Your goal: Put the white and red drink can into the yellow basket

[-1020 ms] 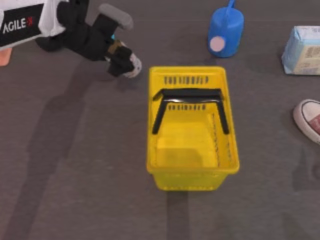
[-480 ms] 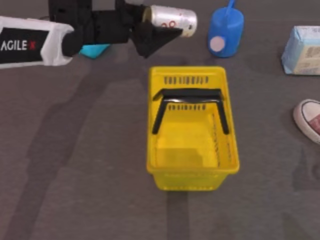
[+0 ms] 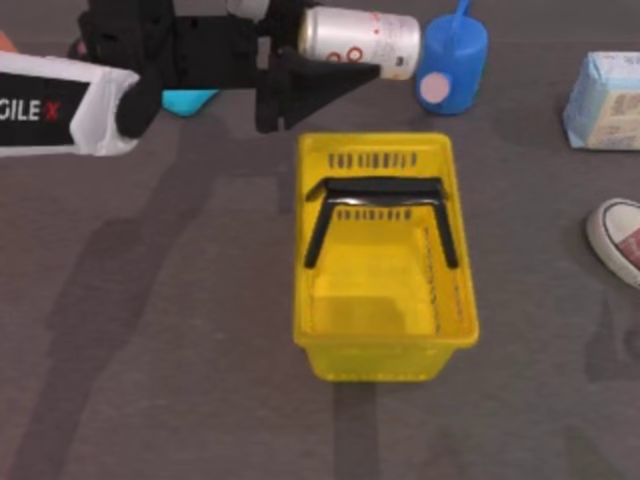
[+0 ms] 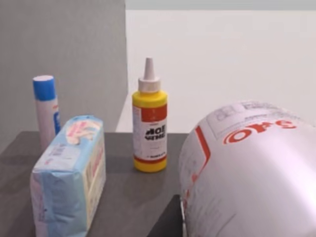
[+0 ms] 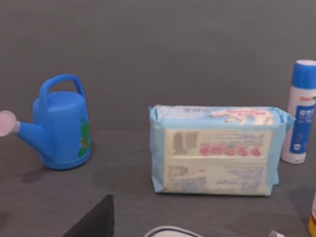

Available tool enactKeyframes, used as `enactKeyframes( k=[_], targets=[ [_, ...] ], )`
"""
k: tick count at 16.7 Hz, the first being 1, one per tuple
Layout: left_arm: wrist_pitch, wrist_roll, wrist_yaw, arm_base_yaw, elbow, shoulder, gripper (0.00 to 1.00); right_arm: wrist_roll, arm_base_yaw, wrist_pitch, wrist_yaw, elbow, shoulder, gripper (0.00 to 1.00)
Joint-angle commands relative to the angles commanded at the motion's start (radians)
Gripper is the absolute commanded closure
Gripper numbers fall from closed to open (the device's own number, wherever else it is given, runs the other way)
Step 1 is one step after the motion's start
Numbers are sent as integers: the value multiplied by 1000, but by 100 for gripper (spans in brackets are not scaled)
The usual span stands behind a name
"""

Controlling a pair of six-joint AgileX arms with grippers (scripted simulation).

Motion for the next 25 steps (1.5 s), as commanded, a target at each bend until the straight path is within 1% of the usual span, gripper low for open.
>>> enactKeyframes(
  k=[6,8,13,15,19,25],
  targets=[
    [15,2,-1,7,0,19,100,0,0,0,0,0,0,0],
    [73,2,0,12,-14,64,100,0,0,0,0,0,0,0],
    [293,-3,2,24,-68,212,100,0,0,0,0,0,0,0],
    [324,-4,2,26,-80,240,100,0,0,0,0,0,0,0],
    [325,-4,2,26,-81,241,100,0,0,0,0,0,0,0],
    [325,-4,2,26,-81,241,55,0,0,0,0,0,0,0]
  ],
)
